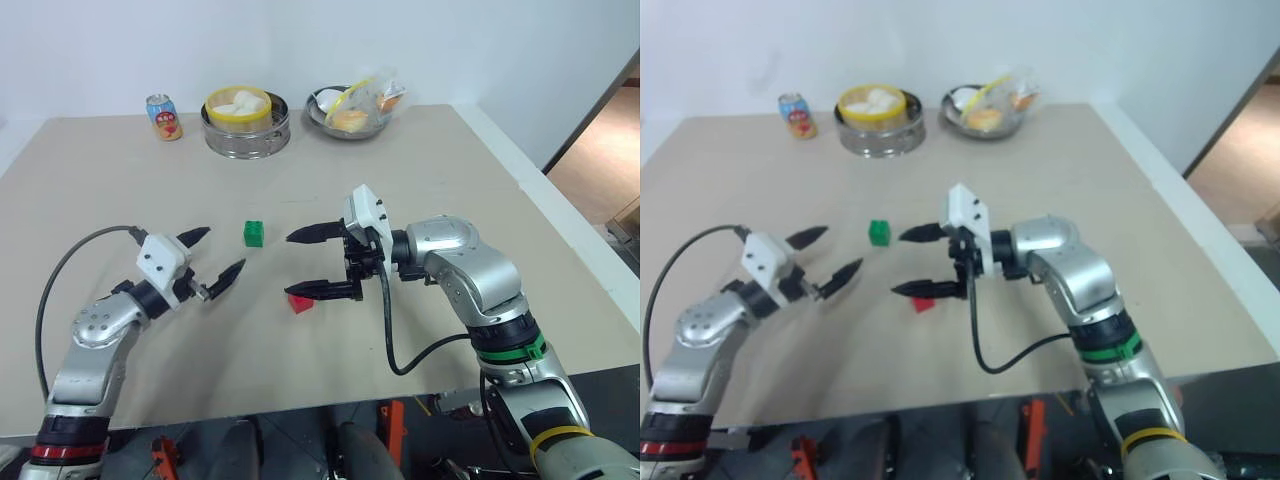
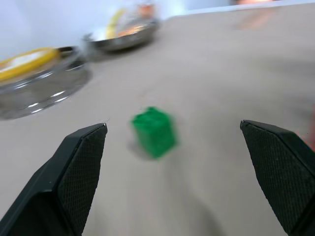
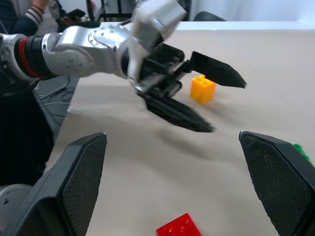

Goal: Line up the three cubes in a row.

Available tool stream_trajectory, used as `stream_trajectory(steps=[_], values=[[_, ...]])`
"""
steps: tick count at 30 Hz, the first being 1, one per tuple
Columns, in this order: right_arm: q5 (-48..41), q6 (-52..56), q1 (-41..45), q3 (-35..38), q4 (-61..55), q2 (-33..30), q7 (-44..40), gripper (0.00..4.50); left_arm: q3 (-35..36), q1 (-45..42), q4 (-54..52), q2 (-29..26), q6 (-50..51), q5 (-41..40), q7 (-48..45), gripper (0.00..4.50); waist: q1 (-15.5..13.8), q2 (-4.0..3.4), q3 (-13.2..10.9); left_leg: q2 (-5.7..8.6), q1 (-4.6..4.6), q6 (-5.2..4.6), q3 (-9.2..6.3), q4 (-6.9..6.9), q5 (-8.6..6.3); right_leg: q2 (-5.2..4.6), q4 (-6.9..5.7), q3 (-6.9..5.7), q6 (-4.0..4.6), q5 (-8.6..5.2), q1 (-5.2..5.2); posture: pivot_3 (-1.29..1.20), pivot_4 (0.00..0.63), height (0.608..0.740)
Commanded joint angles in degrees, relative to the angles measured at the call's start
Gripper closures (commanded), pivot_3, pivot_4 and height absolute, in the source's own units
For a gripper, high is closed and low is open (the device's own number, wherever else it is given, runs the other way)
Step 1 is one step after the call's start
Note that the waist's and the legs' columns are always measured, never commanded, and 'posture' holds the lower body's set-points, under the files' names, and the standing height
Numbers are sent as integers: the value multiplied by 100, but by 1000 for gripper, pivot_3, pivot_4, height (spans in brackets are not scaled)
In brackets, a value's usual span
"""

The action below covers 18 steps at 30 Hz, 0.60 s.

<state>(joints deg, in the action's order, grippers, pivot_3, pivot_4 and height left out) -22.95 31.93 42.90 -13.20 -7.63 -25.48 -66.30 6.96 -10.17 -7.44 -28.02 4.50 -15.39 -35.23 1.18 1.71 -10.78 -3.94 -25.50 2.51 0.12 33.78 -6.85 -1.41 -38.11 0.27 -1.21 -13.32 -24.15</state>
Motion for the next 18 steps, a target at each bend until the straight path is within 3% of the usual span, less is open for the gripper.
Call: stream_trajectory(steps=[1, 11, 18], values=[[-53, -114, -34, 150, -251, -76, 98, 60, -116, -179, -75, 226, 242, 322, 592, 0, 0, 0, 0, 0, 0, 0, 0, 0, 0, 0, 0, 1, -5, 2, 0, 0, 150, 740], [41, -418, 15, 139, -153, -106, 299, 60, -478, -531, -469, 1414, 1565, 688, 2077, 0, 1, 5, 2, 0, 0, 0, -2, 14, 0, 6, -1, 5, -17, 12, 5, 0, 150, 740], [81, -515, 42, 112, -84, -113, 346, 60, -806, -500, -731, 1765, 2060, 773, 2342, 0, 1, 6, 3, 1, -1, 0, -3, 21, 0, 9, -1, 11, -21, 19, 6, 0, 150, 740]])
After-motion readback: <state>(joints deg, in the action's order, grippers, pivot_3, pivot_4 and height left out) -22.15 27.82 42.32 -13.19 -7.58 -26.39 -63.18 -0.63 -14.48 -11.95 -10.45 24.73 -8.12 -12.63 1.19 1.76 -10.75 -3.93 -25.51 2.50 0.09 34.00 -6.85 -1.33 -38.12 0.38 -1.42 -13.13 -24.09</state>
